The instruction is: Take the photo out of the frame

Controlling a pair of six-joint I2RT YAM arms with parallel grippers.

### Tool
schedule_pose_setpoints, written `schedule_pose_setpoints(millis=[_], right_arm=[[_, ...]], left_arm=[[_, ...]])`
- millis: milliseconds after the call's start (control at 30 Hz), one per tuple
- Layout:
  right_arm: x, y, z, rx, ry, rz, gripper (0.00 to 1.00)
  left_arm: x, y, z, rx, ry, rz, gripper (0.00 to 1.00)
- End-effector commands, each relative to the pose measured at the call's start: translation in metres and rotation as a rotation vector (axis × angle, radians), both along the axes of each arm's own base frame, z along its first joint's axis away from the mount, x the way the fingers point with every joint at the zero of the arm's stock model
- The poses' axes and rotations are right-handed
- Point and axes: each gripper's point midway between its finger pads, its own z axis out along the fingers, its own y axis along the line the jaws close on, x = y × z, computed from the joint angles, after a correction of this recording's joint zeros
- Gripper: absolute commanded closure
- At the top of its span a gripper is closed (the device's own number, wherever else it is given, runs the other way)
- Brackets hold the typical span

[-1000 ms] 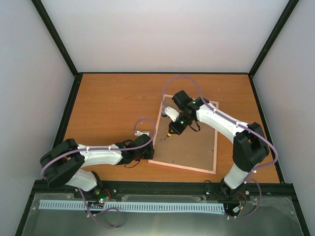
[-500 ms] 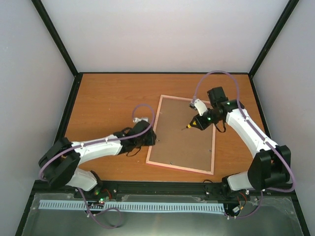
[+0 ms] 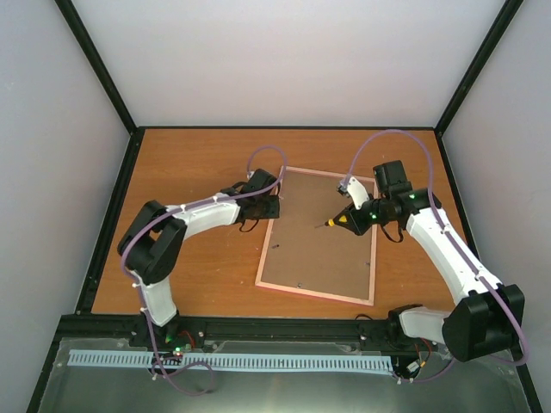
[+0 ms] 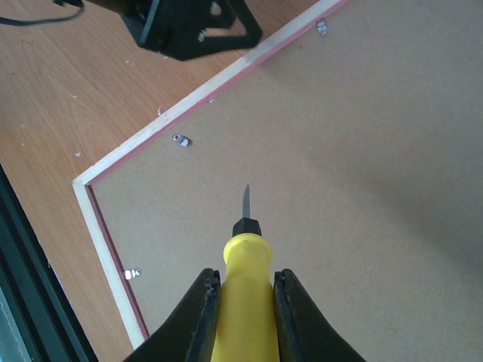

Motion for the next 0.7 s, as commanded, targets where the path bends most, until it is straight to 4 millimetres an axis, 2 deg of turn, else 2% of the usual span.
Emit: schedule_pose_setpoints(millis=[0,433,667], right_arm=[[0.000,0.003,0.005,0.028,-0.027,0.016,0.97],[0.000,0.005,0.002,0.040,-0.016,0.024,0.97],[0.000,0.005,0.001,0.038,-0.013,0.023,0.97]], left_arm=[[0.001,-0.005,-0.016,0.058,0.067,-0.069,0.56],[-0.015,0.005,-0.055,0.107,0.154,-0.076,0.70],[-0.021,0.021,-0.065,0.175,0.165,-0.073,0.90]])
